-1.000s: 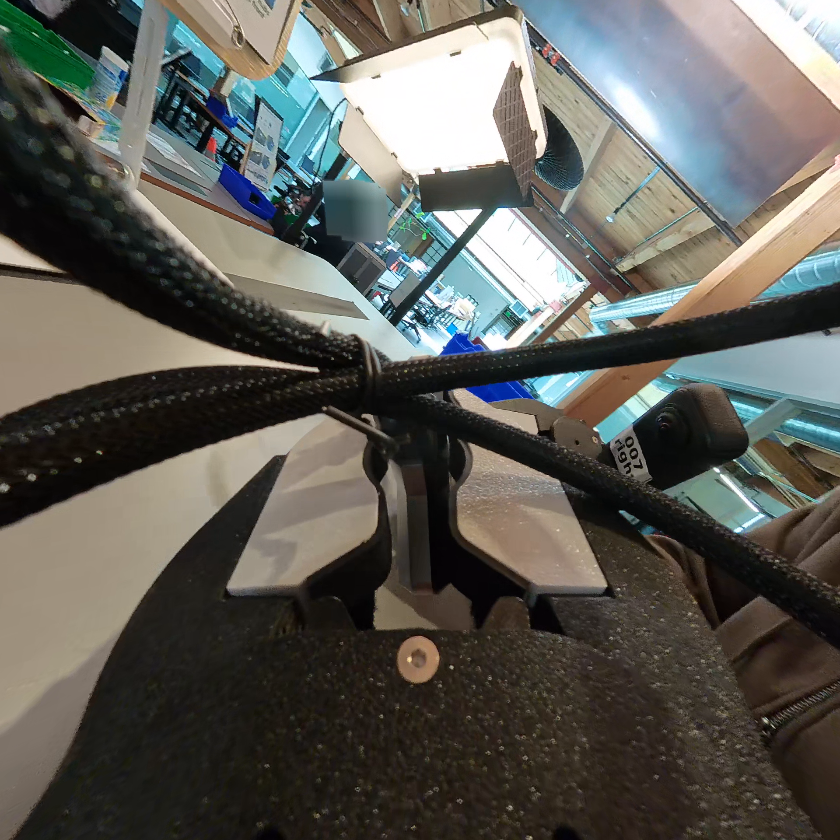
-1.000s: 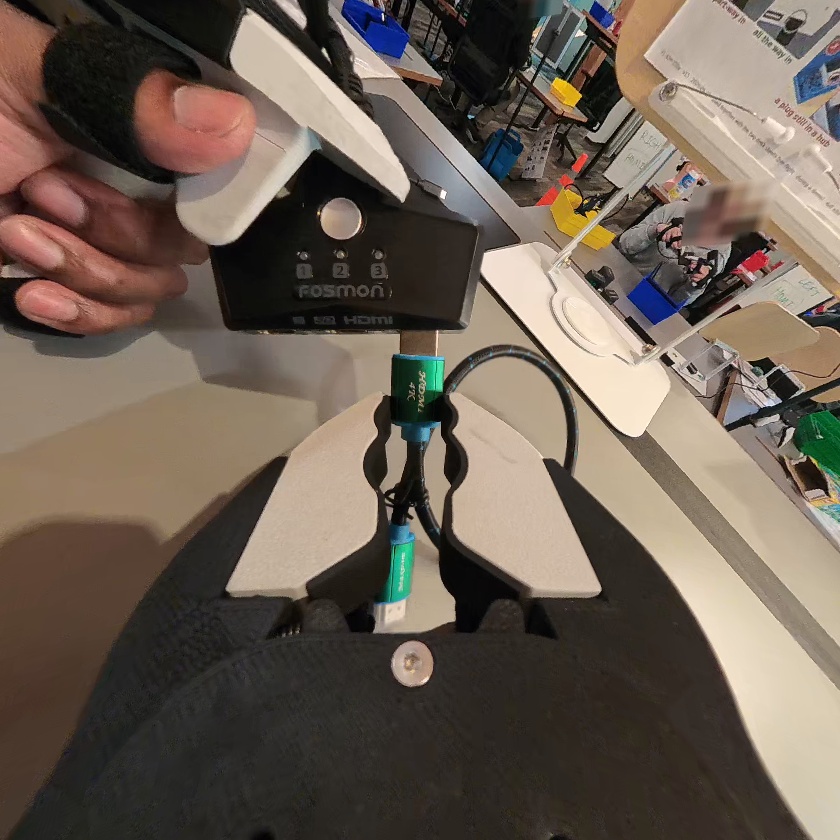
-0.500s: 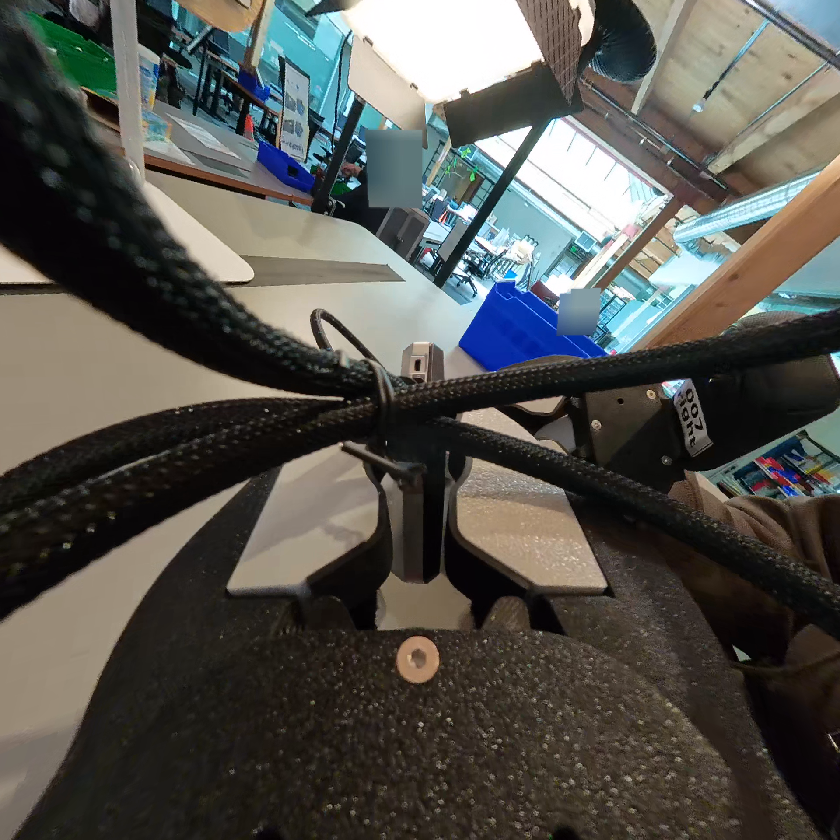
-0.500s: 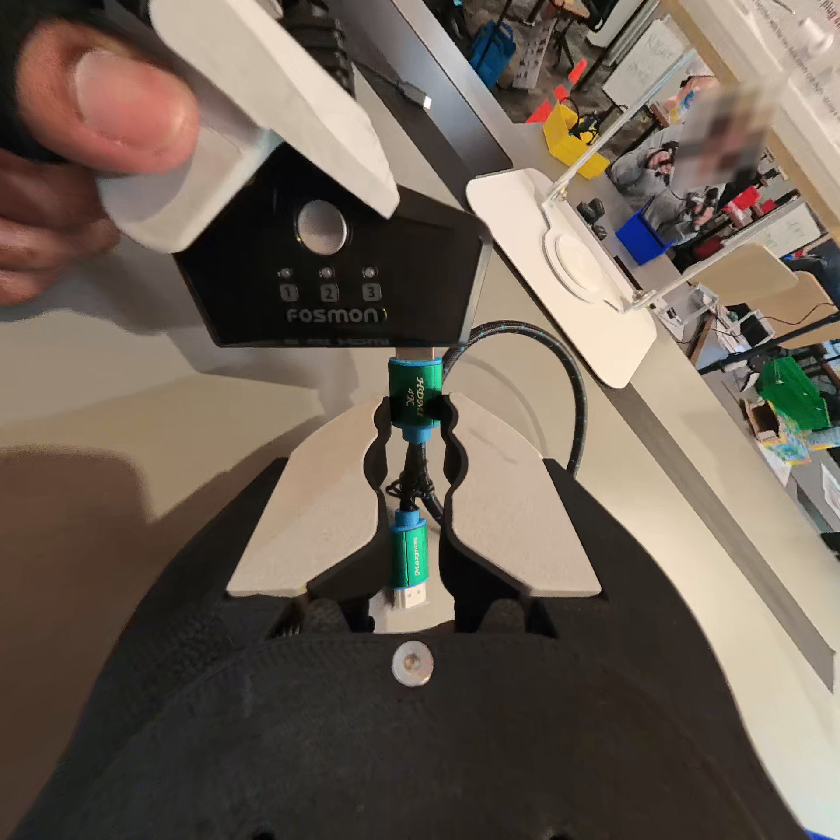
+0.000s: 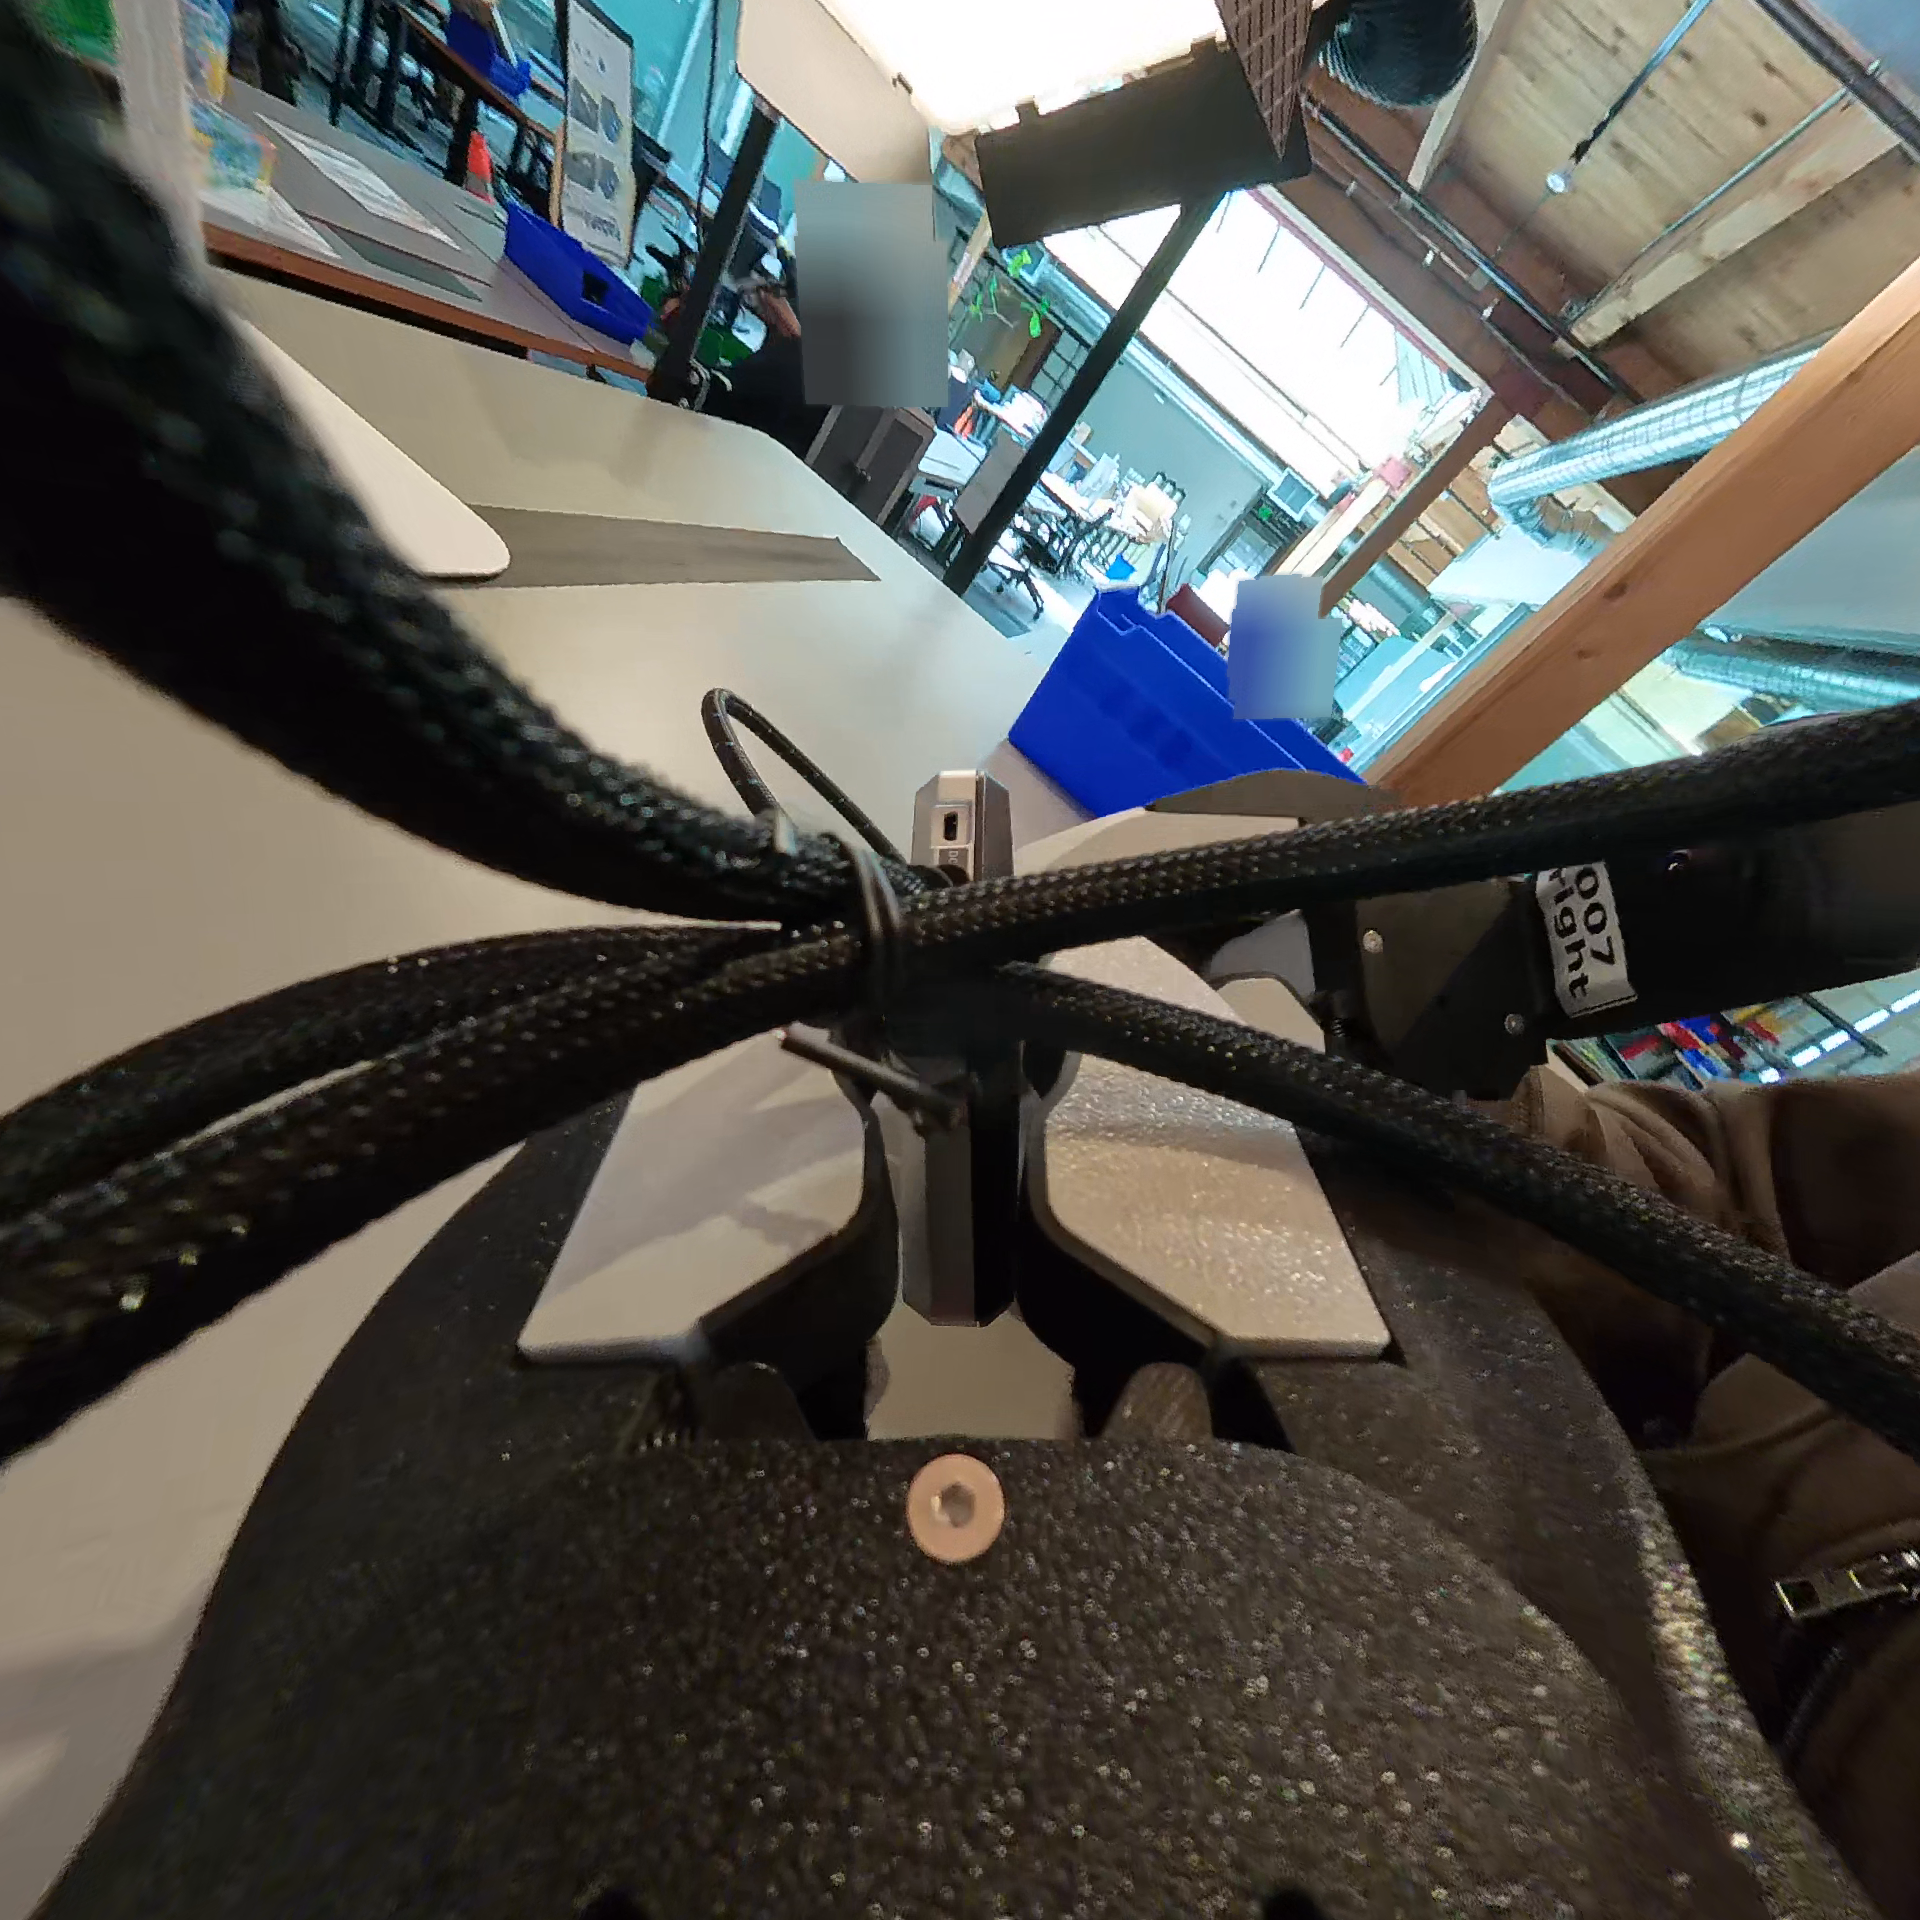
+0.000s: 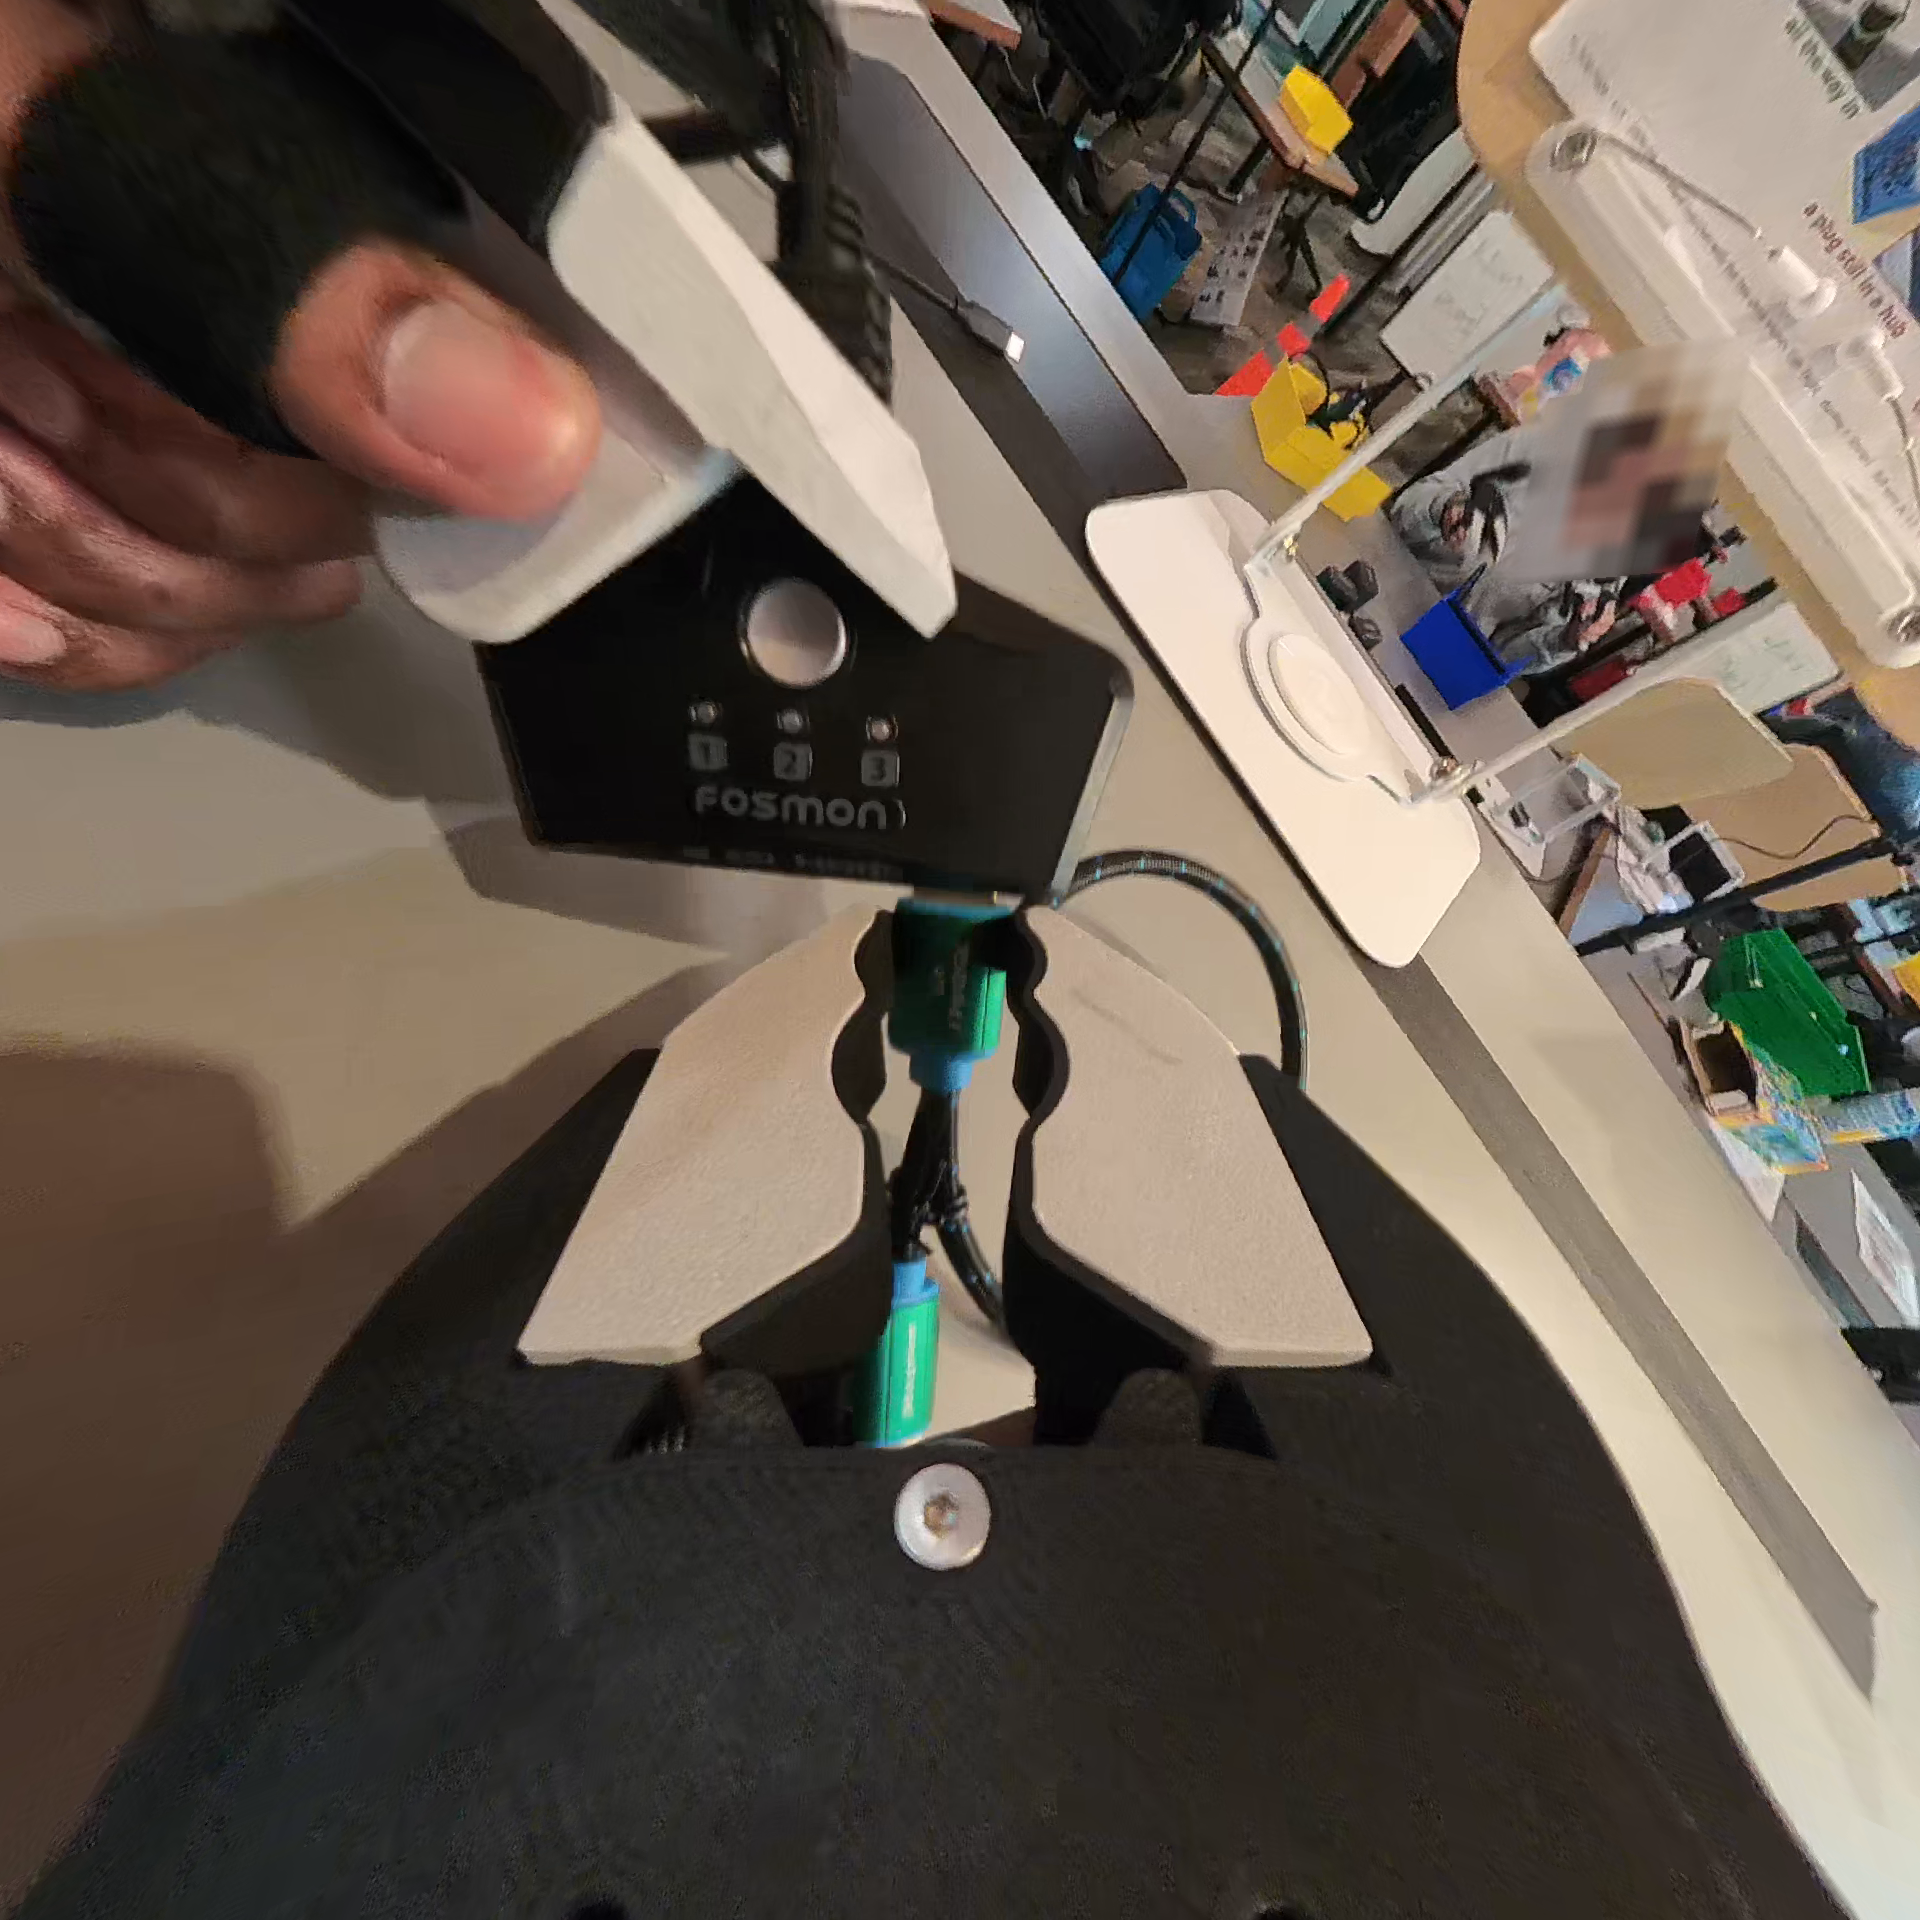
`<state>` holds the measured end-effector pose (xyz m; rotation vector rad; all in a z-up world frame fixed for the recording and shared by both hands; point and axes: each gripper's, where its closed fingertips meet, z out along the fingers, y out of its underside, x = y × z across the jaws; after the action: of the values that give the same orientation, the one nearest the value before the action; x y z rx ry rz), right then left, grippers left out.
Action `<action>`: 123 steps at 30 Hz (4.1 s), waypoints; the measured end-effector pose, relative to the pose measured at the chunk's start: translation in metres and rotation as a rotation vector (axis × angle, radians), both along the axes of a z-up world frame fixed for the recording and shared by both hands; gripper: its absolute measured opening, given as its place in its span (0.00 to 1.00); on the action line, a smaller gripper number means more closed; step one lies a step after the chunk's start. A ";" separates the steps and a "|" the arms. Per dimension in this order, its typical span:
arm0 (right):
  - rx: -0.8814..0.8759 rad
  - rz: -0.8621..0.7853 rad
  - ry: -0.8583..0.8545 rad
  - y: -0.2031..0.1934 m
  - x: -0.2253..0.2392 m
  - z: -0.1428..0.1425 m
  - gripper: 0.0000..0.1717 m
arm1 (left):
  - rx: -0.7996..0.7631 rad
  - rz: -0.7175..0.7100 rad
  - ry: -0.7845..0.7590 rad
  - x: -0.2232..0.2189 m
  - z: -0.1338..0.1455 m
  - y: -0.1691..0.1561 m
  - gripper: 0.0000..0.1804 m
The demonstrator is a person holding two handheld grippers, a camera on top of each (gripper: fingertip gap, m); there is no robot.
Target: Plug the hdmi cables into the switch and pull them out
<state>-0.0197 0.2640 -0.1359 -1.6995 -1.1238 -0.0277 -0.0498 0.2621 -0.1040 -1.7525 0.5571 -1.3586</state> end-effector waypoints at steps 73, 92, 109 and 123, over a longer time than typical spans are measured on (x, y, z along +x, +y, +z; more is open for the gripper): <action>0.428 0.160 -0.506 -0.047 -0.050 -0.006 0.24 | -0.790 0.450 -0.637 -0.034 -0.024 -0.001 0.13; 0.338 0.082 -0.531 -0.022 -0.017 -0.029 0.19 | -0.387 0.169 -0.054 -0.047 -0.013 -0.096 0.06; 0.073 0.131 -0.313 -0.042 0.002 -0.036 0.24 | -0.483 0.877 0.899 -0.455 0.019 -0.182 0.21; 0.080 0.134 -0.261 -0.045 0.005 -0.035 0.21 | -0.649 0.721 1.493 -0.492 -0.044 -0.178 0.17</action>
<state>-0.0143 0.2186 -0.1708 -1.5770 -1.4089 -0.2125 -0.5419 0.0841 -0.1479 -2.9115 0.1105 0.5412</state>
